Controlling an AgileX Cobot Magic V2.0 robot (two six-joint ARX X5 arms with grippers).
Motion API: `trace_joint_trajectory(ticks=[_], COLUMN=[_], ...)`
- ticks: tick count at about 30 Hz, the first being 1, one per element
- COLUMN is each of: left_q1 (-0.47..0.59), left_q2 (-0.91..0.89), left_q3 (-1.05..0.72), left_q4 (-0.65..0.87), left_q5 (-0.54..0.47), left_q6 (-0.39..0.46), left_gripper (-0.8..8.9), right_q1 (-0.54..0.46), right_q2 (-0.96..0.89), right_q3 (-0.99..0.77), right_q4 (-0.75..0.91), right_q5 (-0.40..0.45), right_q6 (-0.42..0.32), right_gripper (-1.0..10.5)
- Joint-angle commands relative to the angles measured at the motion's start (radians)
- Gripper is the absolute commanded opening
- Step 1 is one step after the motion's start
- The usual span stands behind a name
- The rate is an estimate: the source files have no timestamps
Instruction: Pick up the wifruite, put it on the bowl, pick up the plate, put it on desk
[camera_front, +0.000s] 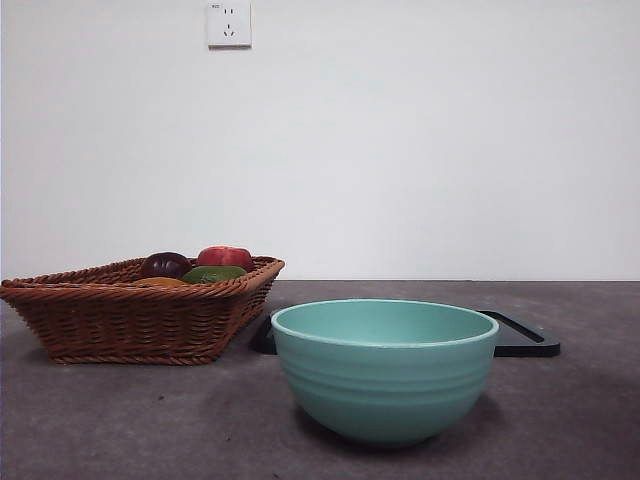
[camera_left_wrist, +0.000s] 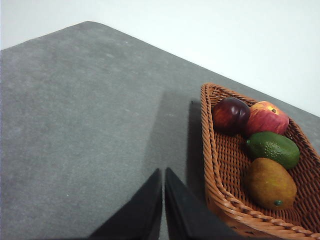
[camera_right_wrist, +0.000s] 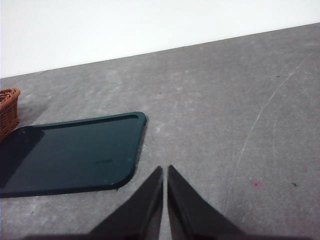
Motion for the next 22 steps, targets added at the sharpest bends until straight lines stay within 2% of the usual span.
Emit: trace_joint_trajectory(ticks=[1, 9, 15, 22], left_q1=[0.002, 0.000, 0.000, 0.000], left_q2=[0.002, 0.050, 0.145, 0.300], left_q3=[0.038, 0.156, 0.273, 0.441], left_q4=[-0.045, -0.088, -0.134, -0.249], left_q5=[0.008, 0.021, 0.114, 0.246], left_q6=[-0.009, -0.009, 0.007, 0.103], left_gripper=[0.10, 0.10, 0.10, 0.10], right_q1=[0.000, 0.000, 0.000, 0.000], right_q2=[-0.002, 0.010, 0.091, 0.267], right_q3=[0.027, 0.137, 0.280, 0.491], right_q4=[0.003, -0.013, -0.113, -0.305], right_q5=[-0.002, -0.002, -0.003, -0.064], right_q6=[0.028, 0.043, 0.042, -0.018], right_gripper=[0.1, 0.1, 0.1, 0.1])
